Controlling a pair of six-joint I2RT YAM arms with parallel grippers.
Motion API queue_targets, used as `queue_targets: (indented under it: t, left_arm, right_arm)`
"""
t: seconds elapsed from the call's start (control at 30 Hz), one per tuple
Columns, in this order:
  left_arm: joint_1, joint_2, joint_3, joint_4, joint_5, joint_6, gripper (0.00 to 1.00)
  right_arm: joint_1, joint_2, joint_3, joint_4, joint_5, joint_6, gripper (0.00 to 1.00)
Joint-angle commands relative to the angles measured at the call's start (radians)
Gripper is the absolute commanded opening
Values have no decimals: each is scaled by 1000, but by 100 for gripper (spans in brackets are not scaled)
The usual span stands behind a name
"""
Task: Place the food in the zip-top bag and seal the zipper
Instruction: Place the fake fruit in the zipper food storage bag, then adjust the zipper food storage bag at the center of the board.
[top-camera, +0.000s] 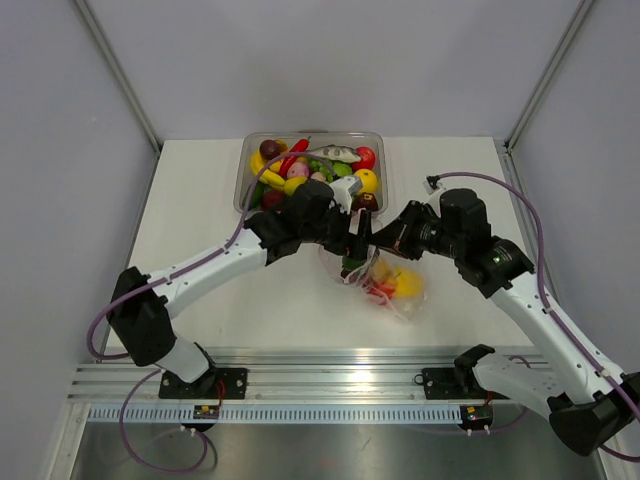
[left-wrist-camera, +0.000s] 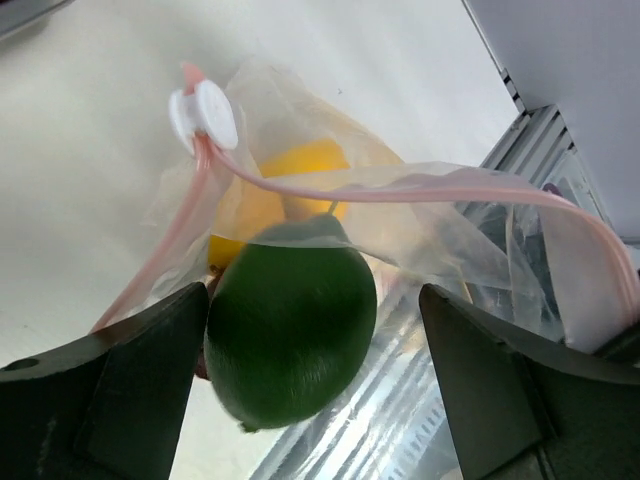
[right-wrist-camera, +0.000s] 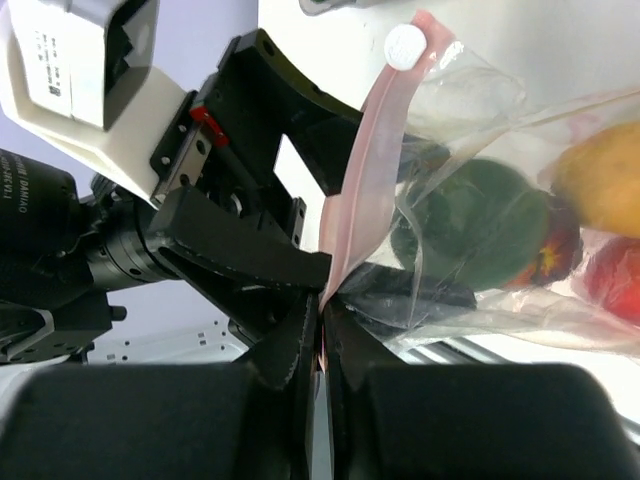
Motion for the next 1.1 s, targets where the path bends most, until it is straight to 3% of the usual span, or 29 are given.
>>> queue_targets:
  t: [0.0,0.27,0.43,0.67,0.83,1.07]
  left_arm:
    - [-30,-129,32,-41,-8,60,90]
    - [-30,-324,-34,-62,29,68,89]
    - [-30,-406,-89,-96,-106,75,84]
    - [-28,-342,-158,-118,-229,34,78]
    - [-28,-282,-206,-24,-185,-30,72]
    - [-28,-222,-209,-18,-206,-58,60]
  right_arm:
    - [7,-14,6,32,23,9,11]
    - [8,-43,-17,5,69,-9,11]
    - [7,-46,-29,18,57,-9,11]
    - [8,-61,-28,10,57,-11,11]
    - [6,-77,-31,-1,61,-14,11]
    - [7,-93,-29,-24,75,-26,12]
